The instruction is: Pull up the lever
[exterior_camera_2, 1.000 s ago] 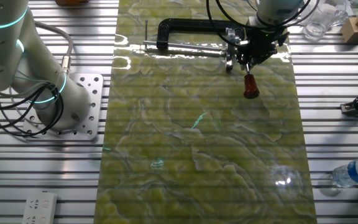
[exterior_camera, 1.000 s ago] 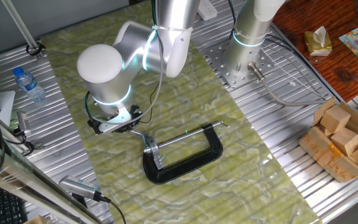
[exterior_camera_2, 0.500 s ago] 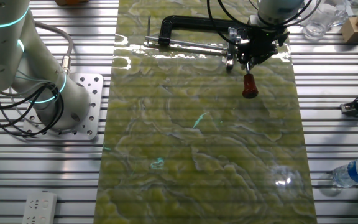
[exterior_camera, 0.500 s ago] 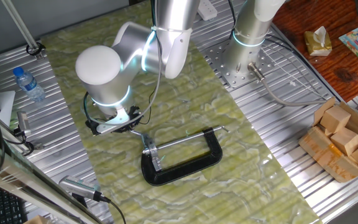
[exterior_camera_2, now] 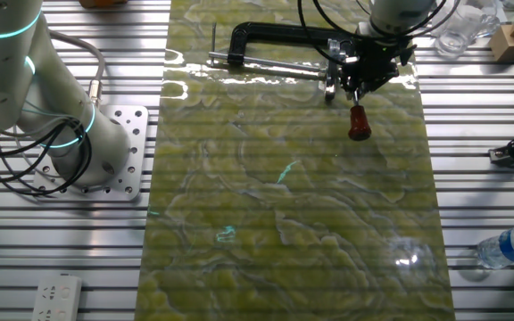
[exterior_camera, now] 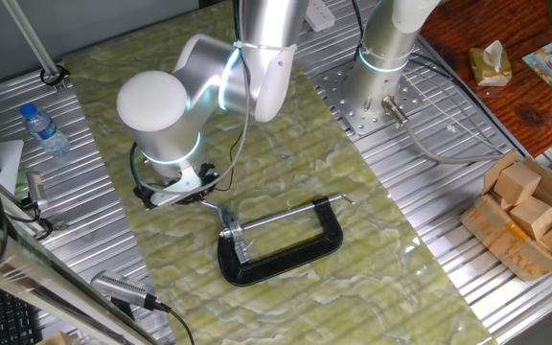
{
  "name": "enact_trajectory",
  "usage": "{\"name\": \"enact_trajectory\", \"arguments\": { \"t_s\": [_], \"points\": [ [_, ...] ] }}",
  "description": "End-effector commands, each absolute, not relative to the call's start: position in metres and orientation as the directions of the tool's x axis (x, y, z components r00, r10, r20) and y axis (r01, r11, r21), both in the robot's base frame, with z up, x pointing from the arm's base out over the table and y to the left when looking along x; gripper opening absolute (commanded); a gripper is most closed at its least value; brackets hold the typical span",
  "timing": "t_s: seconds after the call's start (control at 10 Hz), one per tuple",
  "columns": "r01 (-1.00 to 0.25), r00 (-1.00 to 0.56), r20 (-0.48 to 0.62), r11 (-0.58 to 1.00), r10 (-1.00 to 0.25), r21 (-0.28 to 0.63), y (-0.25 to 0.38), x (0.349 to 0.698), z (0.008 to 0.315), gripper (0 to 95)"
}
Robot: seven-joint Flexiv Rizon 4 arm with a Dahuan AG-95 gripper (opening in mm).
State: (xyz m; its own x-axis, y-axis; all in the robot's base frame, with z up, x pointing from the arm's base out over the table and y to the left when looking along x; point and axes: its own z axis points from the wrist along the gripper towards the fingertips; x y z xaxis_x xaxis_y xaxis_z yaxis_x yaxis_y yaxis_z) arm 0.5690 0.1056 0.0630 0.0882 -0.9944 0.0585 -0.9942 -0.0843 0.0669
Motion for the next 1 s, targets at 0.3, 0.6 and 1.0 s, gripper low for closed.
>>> {"name": "enact_trajectory", "arguments": {
  "t_s": [0.3, 0.6, 1.0],
  "points": [
    [-0.989, 0.138, 0.044, -0.136, -0.989, 0.060, 0.100, 0.571, 0.062, 0.0],
    [-0.988, 0.142, 0.045, -0.139, -0.989, 0.061, 0.103, 0.580, 0.064, 0.0],
    [-0.991, 0.114, 0.045, -0.111, -0.992, 0.072, 0.104, 0.580, 0.067, 0.0]
  ]
}}
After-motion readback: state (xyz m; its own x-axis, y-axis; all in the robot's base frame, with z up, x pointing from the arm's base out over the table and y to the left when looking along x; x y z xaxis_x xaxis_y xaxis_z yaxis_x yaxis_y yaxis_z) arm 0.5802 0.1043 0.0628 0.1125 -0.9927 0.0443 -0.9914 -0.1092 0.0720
